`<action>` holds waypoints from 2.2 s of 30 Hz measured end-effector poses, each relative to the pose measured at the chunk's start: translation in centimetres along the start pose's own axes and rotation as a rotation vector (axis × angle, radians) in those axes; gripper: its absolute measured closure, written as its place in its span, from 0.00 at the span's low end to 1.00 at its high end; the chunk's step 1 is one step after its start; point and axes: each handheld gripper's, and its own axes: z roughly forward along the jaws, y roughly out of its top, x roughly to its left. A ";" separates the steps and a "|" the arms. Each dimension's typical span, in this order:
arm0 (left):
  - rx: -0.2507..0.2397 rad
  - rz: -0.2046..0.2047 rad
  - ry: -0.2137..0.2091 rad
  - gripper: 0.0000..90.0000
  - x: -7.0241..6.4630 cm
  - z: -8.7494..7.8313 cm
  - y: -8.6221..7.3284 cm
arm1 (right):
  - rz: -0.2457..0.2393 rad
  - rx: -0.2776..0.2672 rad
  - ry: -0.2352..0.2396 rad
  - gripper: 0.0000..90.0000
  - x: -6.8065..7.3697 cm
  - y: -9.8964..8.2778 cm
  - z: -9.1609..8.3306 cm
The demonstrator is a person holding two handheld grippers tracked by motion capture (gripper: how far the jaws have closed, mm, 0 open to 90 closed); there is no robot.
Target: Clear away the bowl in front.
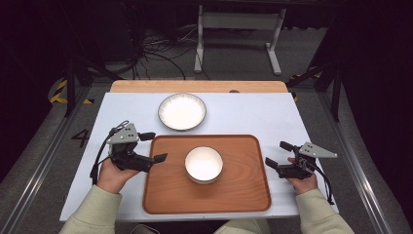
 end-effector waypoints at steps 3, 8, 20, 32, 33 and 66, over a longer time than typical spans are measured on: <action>-0.011 -0.009 0.009 0.18 0.4 -0.5 -0.4 | 0.002 0.000 -0.002 0.02 0.0 0.0 0.0; -0.030 -0.029 0.031 0.18 1.1 -1.3 -1.2 | 0.000 -0.005 -0.004 0.02 0.0 0.0 -0.1; -0.115 -0.067 0.050 0.16 2.3 -2.0 -3.4 | 0.005 -0.011 -0.014 0.02 0.0 0.0 -0.2; -0.249 -0.141 0.052 0.12 3.1 -2.3 -6.9 | 0.002 -0.011 -0.019 0.02 -0.1 -0.1 -0.2; -0.245 -0.144 0.055 0.12 3.0 -2.2 -7.3 | 0.002 -0.010 -0.019 0.02 -0.1 -0.1 -0.2; -0.117 -0.154 0.134 0.11 2.7 -0.1 -10.9 | -0.003 -0.005 -0.020 0.02 0.0 -0.1 -0.2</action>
